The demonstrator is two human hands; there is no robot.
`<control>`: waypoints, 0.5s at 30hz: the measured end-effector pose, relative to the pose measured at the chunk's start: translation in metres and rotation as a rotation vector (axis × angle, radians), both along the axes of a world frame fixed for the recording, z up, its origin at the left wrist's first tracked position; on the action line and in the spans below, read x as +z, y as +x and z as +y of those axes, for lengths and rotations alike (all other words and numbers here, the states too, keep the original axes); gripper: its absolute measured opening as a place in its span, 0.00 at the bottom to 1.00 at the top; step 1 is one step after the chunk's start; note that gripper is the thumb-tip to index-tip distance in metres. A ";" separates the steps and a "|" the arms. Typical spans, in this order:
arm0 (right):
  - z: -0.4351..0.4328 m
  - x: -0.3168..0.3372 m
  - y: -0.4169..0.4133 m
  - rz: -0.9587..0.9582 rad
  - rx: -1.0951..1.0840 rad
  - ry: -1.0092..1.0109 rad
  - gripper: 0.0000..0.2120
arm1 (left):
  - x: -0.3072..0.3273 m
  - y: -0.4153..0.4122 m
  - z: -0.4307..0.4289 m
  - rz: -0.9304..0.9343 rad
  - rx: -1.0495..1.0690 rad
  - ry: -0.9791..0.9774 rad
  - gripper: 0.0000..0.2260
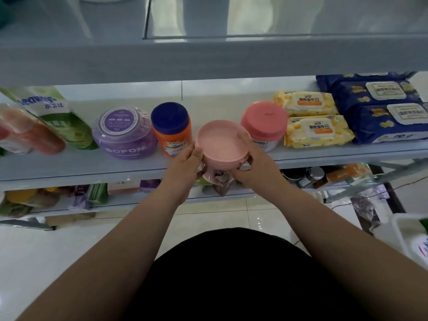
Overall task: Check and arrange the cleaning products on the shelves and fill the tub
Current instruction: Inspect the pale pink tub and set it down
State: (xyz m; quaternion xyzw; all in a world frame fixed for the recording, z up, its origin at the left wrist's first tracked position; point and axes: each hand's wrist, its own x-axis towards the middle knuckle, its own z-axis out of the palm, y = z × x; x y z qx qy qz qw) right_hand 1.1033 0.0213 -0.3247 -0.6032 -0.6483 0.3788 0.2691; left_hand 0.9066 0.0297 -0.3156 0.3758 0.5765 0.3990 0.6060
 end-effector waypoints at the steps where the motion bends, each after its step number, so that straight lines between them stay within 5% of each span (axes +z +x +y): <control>1: 0.006 -0.002 0.003 -0.032 0.016 0.013 0.45 | -0.004 0.004 0.003 0.006 0.006 0.019 0.11; 15: 0.042 -0.042 0.010 -0.142 0.088 0.079 0.43 | -0.031 0.014 0.024 0.103 0.041 0.070 0.17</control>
